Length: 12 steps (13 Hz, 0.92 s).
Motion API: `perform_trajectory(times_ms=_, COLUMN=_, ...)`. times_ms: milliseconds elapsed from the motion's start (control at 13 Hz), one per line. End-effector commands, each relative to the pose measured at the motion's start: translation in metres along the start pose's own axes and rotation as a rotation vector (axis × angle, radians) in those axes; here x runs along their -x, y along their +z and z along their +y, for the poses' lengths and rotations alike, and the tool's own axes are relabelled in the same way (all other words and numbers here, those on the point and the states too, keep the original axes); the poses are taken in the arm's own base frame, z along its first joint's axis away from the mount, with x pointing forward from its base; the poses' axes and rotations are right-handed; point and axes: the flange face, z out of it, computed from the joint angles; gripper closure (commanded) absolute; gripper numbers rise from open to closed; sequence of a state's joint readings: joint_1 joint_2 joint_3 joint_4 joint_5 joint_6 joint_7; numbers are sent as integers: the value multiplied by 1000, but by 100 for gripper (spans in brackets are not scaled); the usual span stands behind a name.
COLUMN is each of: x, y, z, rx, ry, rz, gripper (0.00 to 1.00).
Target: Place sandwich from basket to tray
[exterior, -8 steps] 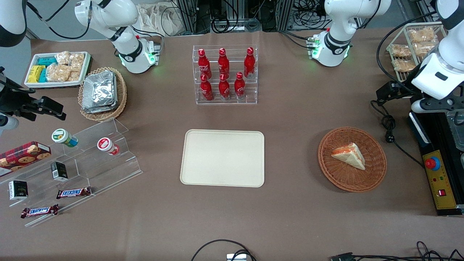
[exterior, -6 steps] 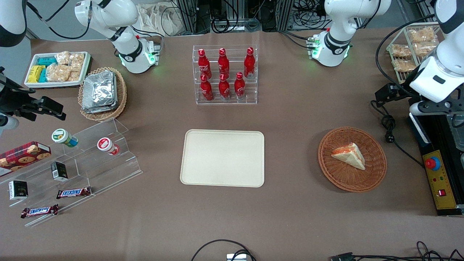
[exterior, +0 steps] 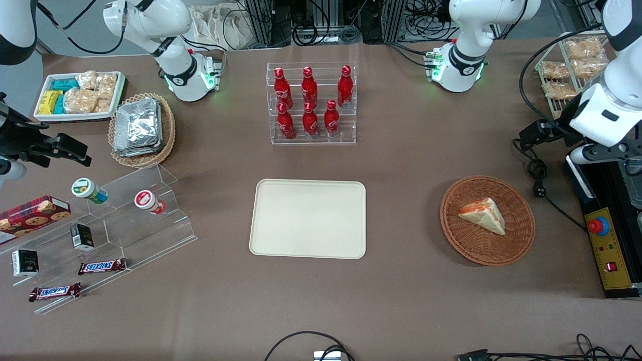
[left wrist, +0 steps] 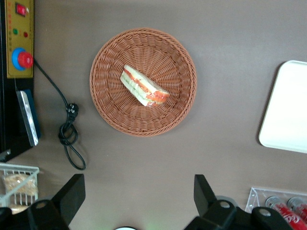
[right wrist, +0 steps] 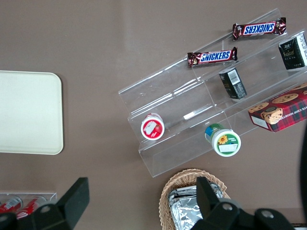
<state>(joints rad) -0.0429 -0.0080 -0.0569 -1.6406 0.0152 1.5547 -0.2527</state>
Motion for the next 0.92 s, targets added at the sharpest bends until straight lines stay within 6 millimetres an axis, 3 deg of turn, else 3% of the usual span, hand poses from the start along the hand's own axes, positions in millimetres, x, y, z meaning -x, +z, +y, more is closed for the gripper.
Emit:
perform_trajectory(times_ms=0, x=-19, y=34, z=7, rx=4, ry=-221, rz=-20, gripper=0)
perform_trajectory(times_ms=231, x=-37, y=96, z=8, rx=8, ry=-543, rz=-1, gripper=0)
perform_trajectory(times_ms=615, x=-42, y=217, z=-11, rx=53, ry=-695, rz=51, gripper=0)
perform_trajectory(times_ms=846, x=-46, y=278, z=-8, rx=76, ry=-758, rz=82, gripper=0)
